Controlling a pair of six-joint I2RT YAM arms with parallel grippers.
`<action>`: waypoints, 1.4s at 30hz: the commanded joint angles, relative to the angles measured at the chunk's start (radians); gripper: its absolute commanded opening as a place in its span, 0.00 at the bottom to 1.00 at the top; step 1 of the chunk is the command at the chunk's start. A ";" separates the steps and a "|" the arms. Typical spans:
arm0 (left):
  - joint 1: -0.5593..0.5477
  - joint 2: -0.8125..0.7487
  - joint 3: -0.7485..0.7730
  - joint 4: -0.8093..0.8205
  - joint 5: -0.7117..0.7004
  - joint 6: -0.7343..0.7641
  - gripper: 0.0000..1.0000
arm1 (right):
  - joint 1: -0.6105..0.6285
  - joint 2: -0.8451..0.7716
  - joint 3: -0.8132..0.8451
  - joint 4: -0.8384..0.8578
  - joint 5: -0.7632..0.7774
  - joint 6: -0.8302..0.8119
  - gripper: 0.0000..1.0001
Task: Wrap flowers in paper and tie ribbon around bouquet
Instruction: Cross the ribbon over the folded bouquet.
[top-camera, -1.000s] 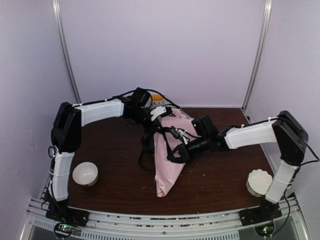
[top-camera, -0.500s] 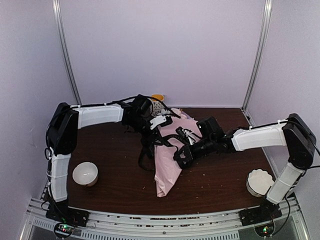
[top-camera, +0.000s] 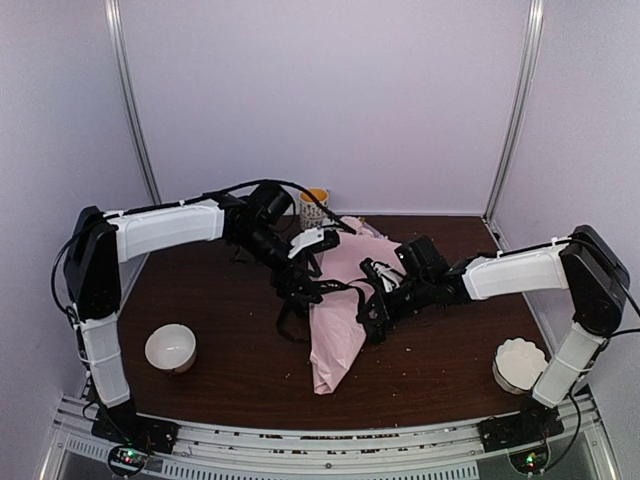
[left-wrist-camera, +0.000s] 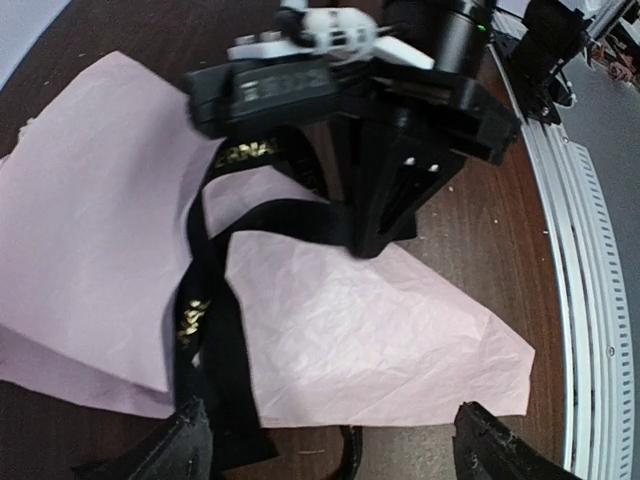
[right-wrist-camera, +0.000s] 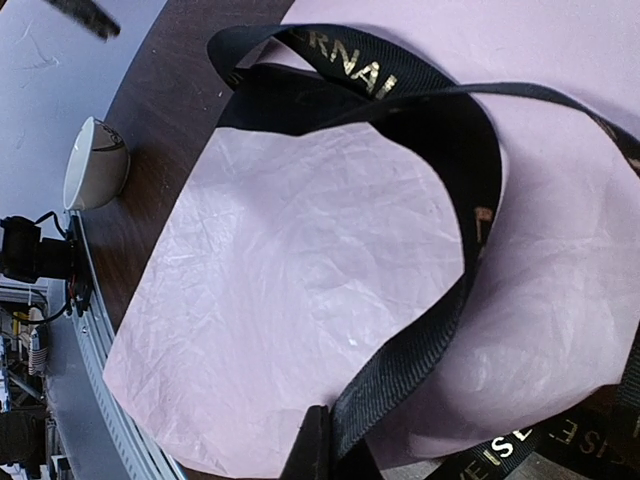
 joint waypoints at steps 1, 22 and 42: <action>0.104 -0.006 -0.011 0.024 0.034 -0.035 0.86 | -0.008 0.013 0.000 -0.015 0.025 -0.022 0.00; 0.144 0.158 -0.106 0.223 -0.097 -0.088 0.07 | -0.010 0.020 0.018 -0.034 0.024 -0.031 0.00; 0.008 -0.157 -0.453 0.382 -0.047 -0.157 0.00 | -0.024 0.029 0.026 -0.040 0.031 -0.039 0.00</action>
